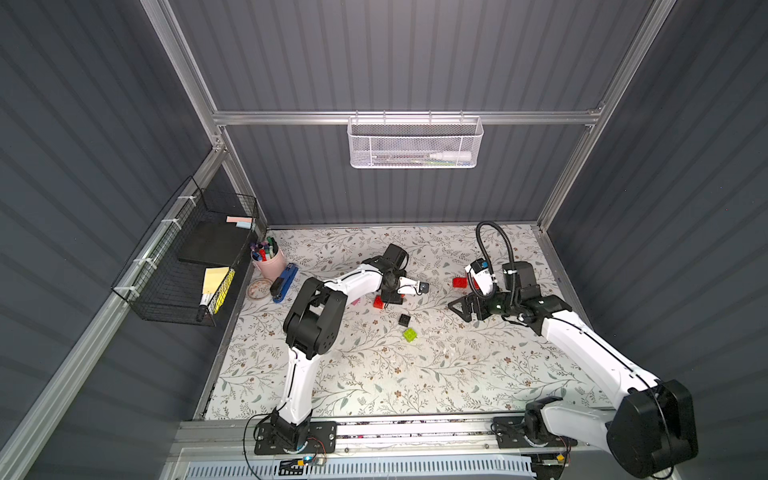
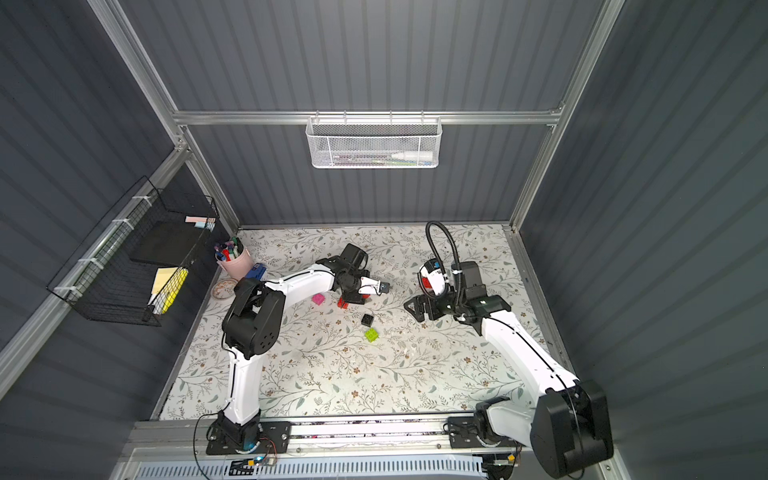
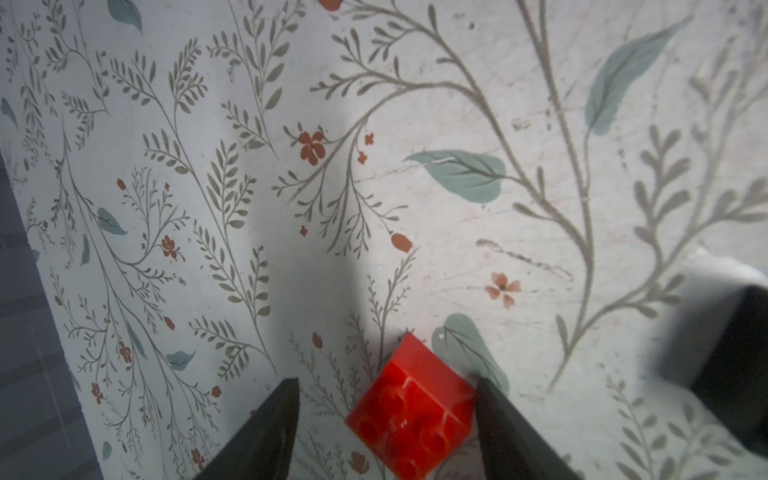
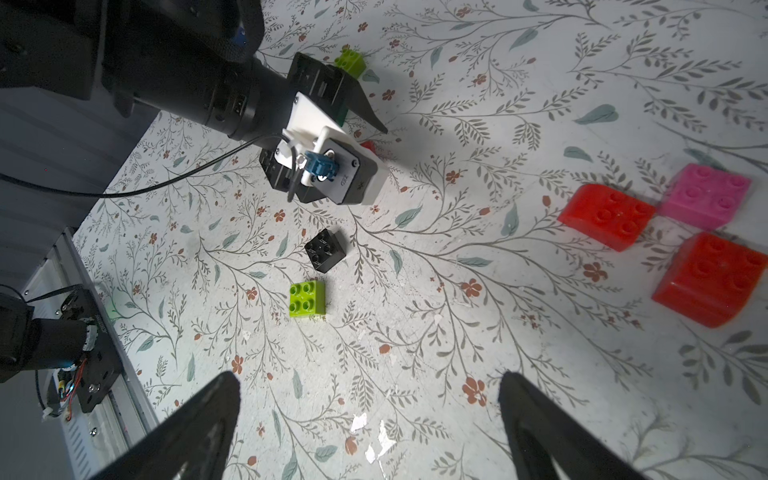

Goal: Assemble the letter s with lego
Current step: Adjust the lego brick at the center of the board.

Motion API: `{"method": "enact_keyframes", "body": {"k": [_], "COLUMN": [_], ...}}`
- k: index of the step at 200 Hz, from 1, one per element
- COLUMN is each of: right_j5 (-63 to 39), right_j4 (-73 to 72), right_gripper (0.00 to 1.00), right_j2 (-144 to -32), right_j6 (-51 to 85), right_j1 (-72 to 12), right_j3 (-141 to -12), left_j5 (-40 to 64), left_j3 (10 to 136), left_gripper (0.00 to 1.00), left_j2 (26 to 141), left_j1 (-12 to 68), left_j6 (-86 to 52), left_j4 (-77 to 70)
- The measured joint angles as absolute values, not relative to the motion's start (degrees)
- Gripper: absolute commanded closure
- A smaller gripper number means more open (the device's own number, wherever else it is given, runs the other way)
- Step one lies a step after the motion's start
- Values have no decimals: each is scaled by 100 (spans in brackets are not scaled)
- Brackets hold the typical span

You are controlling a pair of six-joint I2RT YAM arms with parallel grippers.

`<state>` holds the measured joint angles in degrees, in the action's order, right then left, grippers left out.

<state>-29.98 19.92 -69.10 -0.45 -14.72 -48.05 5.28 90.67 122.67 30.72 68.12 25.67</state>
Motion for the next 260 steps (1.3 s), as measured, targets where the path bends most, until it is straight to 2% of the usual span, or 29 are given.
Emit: {"method": "enact_keyframes", "body": {"k": [108,188,213,260], "right_j5": [-3221,-3354,-3454,-3708], "right_j4": [2112,2112,2110,2106], "right_gripper": [1,1,1,1], "right_j2": [-6910,-7168,-7242,-7341], "right_j6": [-110,-158,-161,-152], "right_j1": [-1166,-1105,-1103,-1103], "right_j3": [-4803,-4803,-4803,-4803], "left_j5": [626,532,499,510], "left_j3": [10331,10549,10600,10822], "left_gripper": [40,50,56,60], "left_j2": [12927,13010,13052,13152], "left_j1": [3072,3072,3072,3072], "left_j6": [6359,6211,6193,6121], "left_j4": [4128,4694,4735,4788]}}
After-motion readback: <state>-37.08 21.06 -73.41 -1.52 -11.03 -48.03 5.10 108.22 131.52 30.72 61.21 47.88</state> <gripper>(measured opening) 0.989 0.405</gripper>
